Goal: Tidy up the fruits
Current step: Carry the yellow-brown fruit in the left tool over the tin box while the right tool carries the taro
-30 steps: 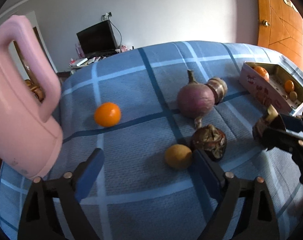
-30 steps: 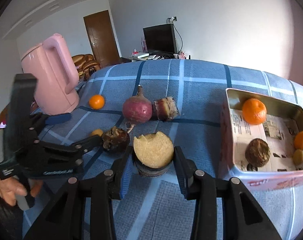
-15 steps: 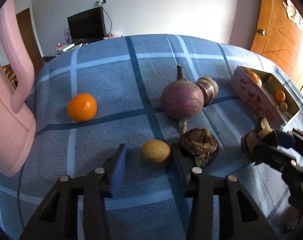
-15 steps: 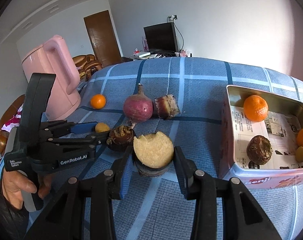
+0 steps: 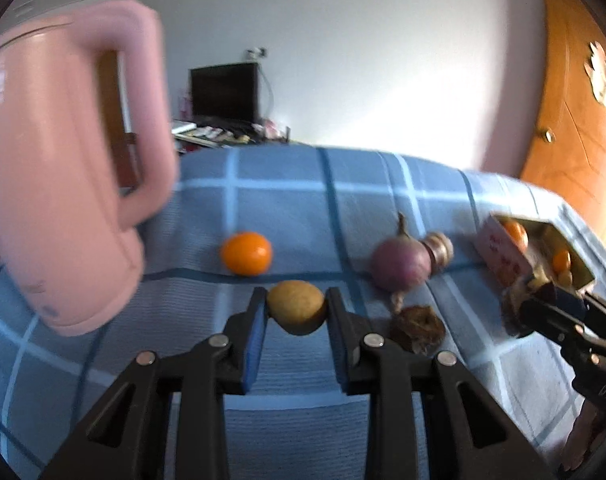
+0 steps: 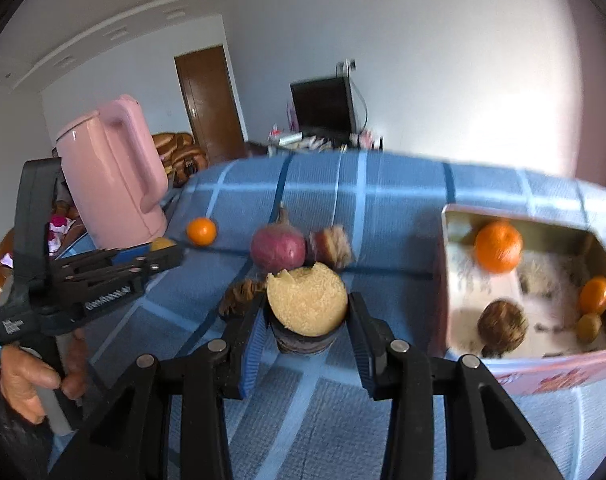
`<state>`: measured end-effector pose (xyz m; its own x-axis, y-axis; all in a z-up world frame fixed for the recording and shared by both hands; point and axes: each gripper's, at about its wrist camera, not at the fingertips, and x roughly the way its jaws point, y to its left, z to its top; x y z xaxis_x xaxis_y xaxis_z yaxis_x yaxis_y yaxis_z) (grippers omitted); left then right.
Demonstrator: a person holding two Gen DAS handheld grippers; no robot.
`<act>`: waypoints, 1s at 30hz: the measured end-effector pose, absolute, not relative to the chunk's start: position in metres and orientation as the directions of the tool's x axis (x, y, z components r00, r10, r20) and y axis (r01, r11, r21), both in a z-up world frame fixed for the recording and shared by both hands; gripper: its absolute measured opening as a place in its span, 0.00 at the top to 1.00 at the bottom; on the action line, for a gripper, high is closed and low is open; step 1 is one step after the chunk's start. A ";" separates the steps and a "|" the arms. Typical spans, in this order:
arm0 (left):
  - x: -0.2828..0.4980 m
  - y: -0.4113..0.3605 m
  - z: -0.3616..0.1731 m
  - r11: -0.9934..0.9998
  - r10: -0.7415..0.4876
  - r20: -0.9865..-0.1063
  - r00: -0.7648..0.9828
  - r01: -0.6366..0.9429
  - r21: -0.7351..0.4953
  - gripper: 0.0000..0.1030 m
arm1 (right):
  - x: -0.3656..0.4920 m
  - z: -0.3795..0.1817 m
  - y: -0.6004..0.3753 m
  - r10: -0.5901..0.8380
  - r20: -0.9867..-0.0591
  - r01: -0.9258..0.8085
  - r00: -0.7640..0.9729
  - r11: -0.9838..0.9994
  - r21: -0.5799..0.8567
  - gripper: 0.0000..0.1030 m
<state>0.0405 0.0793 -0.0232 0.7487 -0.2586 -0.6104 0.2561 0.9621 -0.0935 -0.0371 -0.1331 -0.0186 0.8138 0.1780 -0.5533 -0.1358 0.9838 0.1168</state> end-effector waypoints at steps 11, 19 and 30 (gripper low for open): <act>0.028 0.070 -0.023 0.991 -0.128 -0.577 0.807 0.125 -0.046 0.70 | -0.041 -0.012 -0.130 0.152 -0.507 -0.134 0.848 0.988 0.072 0.60; 0.010 0.031 -0.023 0.992 -0.114 -0.563 0.818 0.124 -0.020 0.70 | -0.046 -0.011 -0.135 0.160 -0.484 -0.134 0.860 0.987 0.089 0.60; -0.005 0.010 -0.022 0.993 -0.095 -0.554 0.827 0.119 0.007 0.70 | -0.054 -0.008 -0.140 0.130 -0.472 -0.115 0.872 0.991 0.062 0.60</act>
